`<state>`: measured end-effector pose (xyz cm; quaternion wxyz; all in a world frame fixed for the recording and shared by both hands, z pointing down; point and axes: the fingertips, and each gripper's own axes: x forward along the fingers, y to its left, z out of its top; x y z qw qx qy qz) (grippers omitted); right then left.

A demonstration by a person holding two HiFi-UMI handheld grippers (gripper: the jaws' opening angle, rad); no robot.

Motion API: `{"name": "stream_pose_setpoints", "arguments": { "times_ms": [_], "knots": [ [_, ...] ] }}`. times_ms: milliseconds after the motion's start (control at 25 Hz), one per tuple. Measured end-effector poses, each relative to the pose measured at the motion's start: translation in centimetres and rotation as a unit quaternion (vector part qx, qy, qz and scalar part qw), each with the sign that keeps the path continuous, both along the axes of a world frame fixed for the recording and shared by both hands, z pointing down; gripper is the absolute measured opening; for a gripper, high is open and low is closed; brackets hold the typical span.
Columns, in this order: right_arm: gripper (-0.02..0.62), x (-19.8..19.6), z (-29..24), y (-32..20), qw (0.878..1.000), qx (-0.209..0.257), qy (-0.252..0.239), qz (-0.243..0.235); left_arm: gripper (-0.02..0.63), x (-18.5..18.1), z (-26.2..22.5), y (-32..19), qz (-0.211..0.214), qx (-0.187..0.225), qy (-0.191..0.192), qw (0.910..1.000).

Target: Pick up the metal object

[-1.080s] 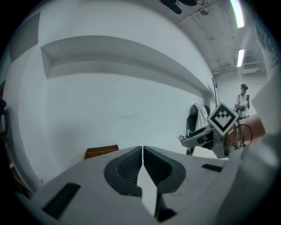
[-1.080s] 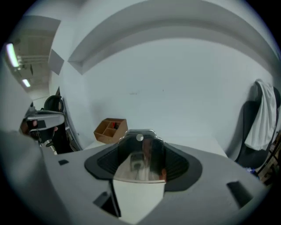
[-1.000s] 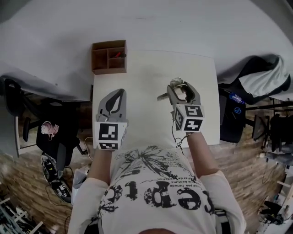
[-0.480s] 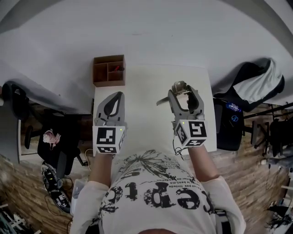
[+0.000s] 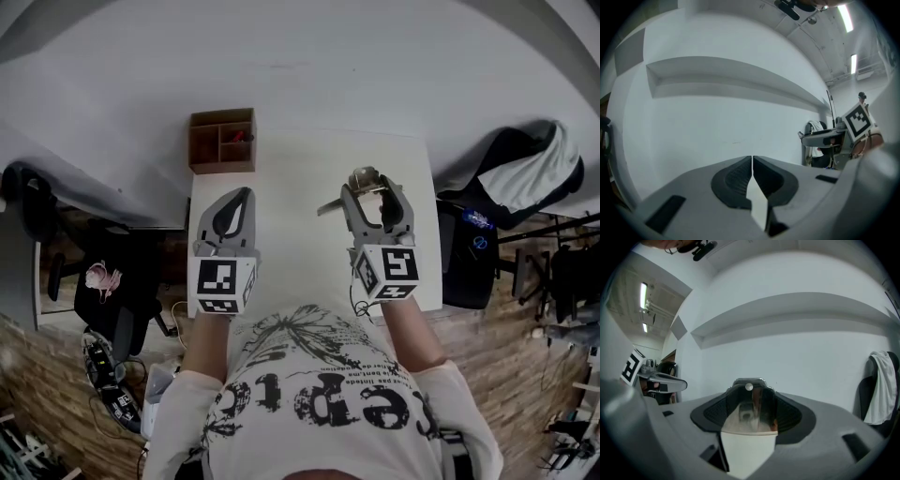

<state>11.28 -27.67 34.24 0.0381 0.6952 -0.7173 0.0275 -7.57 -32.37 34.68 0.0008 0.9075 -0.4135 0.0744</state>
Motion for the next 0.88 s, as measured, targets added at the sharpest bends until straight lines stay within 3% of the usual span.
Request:
{"name": "stream_pose_setpoints", "arguments": {
  "times_ms": [880],
  "knots": [
    [0.279, -0.94, 0.03, 0.38, 1.0, -0.004, -0.007, 0.009, 0.012, 0.03, -0.57, 0.45, 0.011, 0.004, 0.006, 0.9999]
  ]
}}
